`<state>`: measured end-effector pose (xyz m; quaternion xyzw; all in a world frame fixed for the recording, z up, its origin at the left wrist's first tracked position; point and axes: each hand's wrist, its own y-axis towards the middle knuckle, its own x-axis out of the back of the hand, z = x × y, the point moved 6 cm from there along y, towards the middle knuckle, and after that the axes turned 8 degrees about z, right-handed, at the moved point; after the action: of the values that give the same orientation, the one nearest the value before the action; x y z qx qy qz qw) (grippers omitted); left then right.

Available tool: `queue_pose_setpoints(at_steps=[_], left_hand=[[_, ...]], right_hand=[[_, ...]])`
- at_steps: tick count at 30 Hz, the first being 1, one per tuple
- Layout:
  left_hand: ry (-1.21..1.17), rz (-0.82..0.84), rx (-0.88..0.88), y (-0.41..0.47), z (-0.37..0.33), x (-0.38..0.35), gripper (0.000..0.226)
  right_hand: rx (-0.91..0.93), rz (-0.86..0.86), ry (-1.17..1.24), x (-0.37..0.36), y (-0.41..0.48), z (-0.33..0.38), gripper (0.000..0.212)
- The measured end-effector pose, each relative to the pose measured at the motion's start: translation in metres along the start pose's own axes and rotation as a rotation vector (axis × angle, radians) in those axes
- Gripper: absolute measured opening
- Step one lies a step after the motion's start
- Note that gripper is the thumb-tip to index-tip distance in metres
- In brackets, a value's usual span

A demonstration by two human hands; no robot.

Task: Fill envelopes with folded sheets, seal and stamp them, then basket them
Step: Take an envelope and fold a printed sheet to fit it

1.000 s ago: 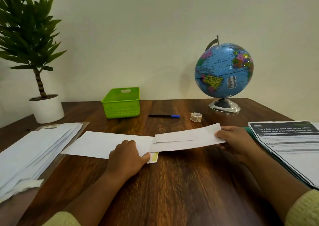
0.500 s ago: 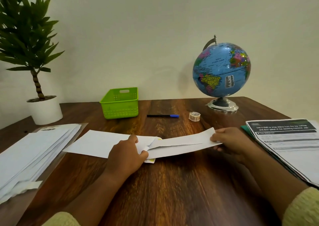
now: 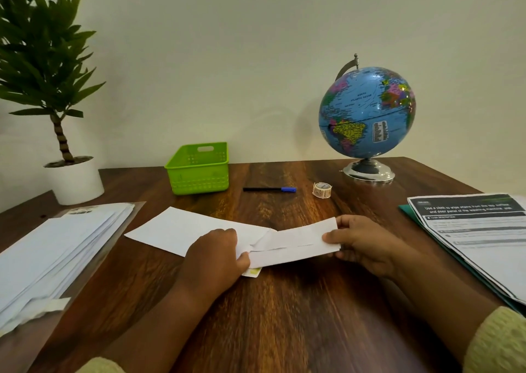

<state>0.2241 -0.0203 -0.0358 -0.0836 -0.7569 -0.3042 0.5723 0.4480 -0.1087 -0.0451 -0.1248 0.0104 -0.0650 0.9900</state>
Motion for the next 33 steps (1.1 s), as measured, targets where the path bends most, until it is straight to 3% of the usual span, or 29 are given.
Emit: queue_pose_setpoints(at_steps=[6,12,17,20,23,29,33], left_hand=[[0.159,-0.063,-0.128,-0.006,-0.019,0.015,0.021],[0.061,-0.074,-0.298,-0.018,-0.048,0.017,0.017],[-0.044,-0.101,-0.246,-0.018,-0.041,0.023,0.014],[-0.101,-0.115,-0.221,-0.018,-0.036,0.026,0.013],[-0.105,-0.115,-0.265,-0.02,-0.043,0.025,0.012],[-0.144,-0.055,-0.357,-0.023,-0.051,0.016,0.021],[-0.162,-0.023,-0.417,-0.026,-0.055,0.015,0.02]], right_hand=[[0.012,0.017,0.05,-0.019,0.001,-0.001,0.028],[0.062,-0.054,-0.038,-0.036,0.005,-0.006,0.037],[0.169,0.031,-0.096,-0.029,-0.004,0.009,0.043],[0.218,0.083,-0.416,-0.024,-0.012,0.016,0.029],[0.29,0.021,-0.673,-0.031,-0.012,0.019,0.023],[0.437,-0.143,-1.196,-0.06,-0.006,0.019,0.04],[0.706,-0.16,-1.366,-0.069,-0.015,0.022,0.039]])
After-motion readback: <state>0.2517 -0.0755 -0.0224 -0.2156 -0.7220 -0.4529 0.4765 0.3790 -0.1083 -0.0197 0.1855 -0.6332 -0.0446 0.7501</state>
